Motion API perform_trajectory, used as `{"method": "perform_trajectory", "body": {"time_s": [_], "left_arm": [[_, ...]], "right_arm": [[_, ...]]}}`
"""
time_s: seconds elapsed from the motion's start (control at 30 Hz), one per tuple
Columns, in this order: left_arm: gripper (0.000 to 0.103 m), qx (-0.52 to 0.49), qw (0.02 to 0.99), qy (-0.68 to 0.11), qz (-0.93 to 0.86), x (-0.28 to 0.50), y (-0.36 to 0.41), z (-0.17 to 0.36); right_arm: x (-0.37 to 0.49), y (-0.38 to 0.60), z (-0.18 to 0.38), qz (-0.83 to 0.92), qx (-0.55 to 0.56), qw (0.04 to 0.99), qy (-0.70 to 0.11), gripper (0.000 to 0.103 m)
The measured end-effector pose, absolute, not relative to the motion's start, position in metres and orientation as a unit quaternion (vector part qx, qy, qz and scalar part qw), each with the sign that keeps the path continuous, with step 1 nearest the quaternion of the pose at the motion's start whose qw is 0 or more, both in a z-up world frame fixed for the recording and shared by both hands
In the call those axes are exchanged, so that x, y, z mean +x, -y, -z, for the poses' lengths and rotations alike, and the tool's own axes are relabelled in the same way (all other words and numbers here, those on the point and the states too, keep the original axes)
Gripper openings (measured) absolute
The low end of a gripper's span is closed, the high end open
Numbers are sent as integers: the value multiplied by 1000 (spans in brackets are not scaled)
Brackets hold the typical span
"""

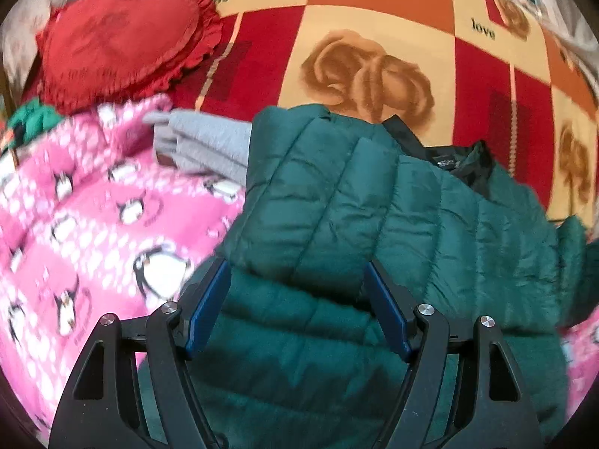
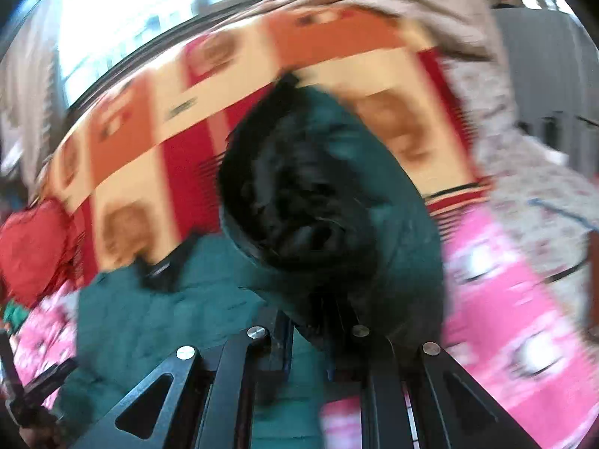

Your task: Fold large clothes

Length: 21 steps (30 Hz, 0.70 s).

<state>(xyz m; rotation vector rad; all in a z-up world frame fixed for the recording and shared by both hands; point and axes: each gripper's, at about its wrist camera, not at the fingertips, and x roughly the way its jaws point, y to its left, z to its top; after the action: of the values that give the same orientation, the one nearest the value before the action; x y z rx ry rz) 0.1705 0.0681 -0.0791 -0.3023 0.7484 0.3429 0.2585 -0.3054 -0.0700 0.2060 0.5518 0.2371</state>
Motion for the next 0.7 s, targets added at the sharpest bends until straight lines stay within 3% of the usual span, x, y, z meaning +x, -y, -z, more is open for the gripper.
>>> {"method": "perform_trajectory", "body": {"time_s": [0.2,0.43,0.53,0.6,0.7], "left_arm": [[74,-164,905,-361,-152,170,-71,80],[74,-152,915,-360,-107,178,-55,80],[74,-167,915,-359,-77,182,-52,80],[74,-180,914,-359,-60,184,-51,80],[74,-199,912,-357,-39,186,-49,78]], "right_arm": [[253,197,118,-205,76,920,-326,12],[258,150,137,-231,30,902,-364,15],[254,159,140,-252,53,895,-364,36],[248,166,138,-252,49,898,-358,58],[235,173,134,-236,25,902,-360,64]]}}
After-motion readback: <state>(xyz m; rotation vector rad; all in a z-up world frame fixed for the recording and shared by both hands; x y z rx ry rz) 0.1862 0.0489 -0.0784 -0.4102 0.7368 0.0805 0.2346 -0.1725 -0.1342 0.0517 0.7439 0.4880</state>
